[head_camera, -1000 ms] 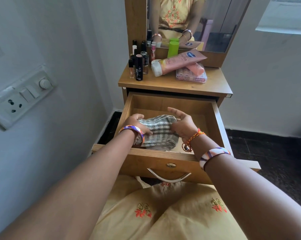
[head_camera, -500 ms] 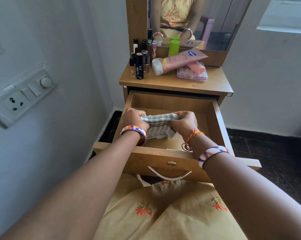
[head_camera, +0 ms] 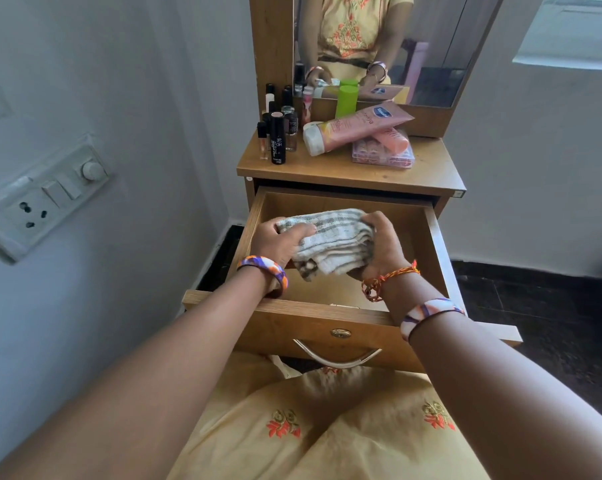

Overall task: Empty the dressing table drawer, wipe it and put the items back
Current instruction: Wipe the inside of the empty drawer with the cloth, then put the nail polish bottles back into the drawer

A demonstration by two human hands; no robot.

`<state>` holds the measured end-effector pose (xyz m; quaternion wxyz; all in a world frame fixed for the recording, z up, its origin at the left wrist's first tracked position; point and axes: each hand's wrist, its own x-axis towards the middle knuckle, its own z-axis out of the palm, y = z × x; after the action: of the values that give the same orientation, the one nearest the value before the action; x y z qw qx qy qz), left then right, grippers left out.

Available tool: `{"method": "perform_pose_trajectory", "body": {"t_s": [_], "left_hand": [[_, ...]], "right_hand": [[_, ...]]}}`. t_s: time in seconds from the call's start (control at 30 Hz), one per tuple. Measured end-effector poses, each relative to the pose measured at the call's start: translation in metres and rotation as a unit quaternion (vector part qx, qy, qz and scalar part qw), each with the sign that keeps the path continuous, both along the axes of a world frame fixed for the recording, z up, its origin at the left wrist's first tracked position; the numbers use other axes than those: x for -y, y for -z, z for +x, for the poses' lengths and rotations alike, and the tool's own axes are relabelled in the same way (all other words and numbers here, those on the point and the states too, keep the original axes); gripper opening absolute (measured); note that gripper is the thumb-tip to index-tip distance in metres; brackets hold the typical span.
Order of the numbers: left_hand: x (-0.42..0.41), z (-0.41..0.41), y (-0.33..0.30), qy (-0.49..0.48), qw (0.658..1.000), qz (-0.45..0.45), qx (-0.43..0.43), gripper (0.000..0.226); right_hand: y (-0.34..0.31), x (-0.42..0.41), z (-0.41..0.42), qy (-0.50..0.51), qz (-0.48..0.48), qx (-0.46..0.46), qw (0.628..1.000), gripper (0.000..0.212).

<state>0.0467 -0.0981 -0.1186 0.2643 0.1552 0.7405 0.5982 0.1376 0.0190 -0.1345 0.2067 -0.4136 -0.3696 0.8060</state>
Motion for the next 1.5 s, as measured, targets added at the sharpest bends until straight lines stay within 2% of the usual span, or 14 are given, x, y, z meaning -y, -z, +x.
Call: {"method": "perform_pose_trajectory", "body": {"t_s": [0.07,0.17,0.23,0.27,0.37,0.5,0.67,0.77,0.83,0.93,1.07,1.17,1.27,1.5], "left_hand": [[0.0,0.0,0.0,-0.013,0.998,0.033,0.051,0.012],[-0.002,0.002,-0.003,-0.021,0.989,0.08,0.121,0.01],[-0.006,0.006,-0.006,-0.004,0.987,0.099,0.123,0.011],[-0.009,0.01,-0.008,0.01,0.989,0.104,0.106,0.011],[-0.02,0.018,-0.012,0.045,0.997,0.065,-0.022,0.022],[-0.042,0.03,-0.025,0.102,0.986,0.056,-0.119,0.048],[-0.081,0.045,-0.044,0.233,0.954,0.078,-0.173,0.052],[-0.111,0.047,-0.052,0.261,0.923,-0.008,-0.283,0.054],[-0.128,0.045,-0.056,0.288,0.878,-0.099,-0.369,0.059],[-0.145,0.039,-0.056,0.306,0.816,-0.194,-0.45,0.057],[-0.148,0.017,-0.052,0.247,0.771,-0.271,-0.521,0.044],[-0.142,0.006,-0.045,0.213,0.754,-0.288,-0.551,0.038],[-0.139,0.003,-0.04,0.2,0.749,-0.265,-0.574,0.041],[-0.144,0.004,-0.05,0.177,0.756,-0.281,-0.564,0.045]], "right_hand": [[-0.003,0.001,0.002,-0.038,-0.02,-0.069,0.997,0.045],[-0.006,0.004,-0.001,-0.059,0.019,-0.096,0.993,0.062],[-0.006,0.007,-0.002,-0.049,0.11,-0.08,0.989,0.044],[-0.006,0.006,-0.001,-0.043,0.154,-0.069,0.985,0.036],[-0.014,-0.008,0.009,-0.004,0.234,-0.059,0.97,0.058],[-0.039,-0.046,0.024,0.032,0.323,-0.056,0.944,0.05],[-0.061,-0.112,0.034,0.129,0.34,-0.003,0.932,0.062],[-0.072,-0.149,0.038,0.174,0.361,0.095,0.911,0.052],[-0.074,-0.165,0.039,0.145,0.411,0.189,0.88,0.039],[-0.071,-0.172,0.045,0.069,0.495,0.32,0.805,0.02],[-0.068,-0.153,0.049,0.047,0.562,0.383,0.731,0.048],[-0.057,-0.132,0.045,-0.014,0.593,0.411,0.692,0.055],[-0.051,-0.134,0.035,-0.059,0.587,0.399,0.702,0.052],[-0.067,-0.171,0.013,-0.131,0.563,0.387,0.719,0.04]]}}
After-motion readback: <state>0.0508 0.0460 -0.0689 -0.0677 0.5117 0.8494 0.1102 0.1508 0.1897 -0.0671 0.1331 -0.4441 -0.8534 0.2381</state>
